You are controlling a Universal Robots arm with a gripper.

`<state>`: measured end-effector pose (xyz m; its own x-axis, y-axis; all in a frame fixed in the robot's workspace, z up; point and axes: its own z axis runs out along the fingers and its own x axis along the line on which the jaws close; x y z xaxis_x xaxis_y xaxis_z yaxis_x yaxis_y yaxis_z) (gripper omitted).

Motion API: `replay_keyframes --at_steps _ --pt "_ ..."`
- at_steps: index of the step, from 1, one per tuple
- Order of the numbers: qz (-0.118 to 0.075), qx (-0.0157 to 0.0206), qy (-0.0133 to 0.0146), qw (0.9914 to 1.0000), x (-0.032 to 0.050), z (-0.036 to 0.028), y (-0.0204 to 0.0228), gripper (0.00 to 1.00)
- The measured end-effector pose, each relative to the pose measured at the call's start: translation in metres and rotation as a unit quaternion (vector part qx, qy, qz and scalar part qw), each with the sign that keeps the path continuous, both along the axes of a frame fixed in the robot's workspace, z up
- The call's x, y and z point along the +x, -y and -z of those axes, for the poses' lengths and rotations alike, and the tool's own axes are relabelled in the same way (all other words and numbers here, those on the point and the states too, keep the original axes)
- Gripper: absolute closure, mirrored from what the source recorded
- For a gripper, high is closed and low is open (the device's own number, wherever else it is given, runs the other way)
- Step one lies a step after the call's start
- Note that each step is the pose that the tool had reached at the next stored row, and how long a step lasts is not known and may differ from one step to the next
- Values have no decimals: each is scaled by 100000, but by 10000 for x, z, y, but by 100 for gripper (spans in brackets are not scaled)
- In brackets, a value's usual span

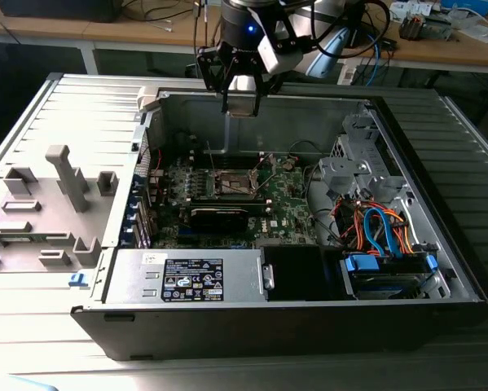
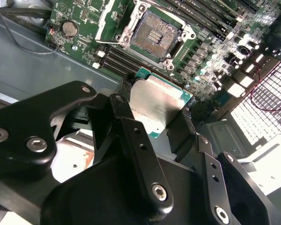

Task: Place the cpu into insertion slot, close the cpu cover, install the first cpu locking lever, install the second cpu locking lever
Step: 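Place the cpu into insertion slot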

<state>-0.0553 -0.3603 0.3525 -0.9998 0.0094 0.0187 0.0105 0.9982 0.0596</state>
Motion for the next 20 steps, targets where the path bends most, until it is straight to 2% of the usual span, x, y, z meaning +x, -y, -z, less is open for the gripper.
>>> replay_keyframes --at_steps 20 --pt "2 -3 3 100000 0 31 0 45"
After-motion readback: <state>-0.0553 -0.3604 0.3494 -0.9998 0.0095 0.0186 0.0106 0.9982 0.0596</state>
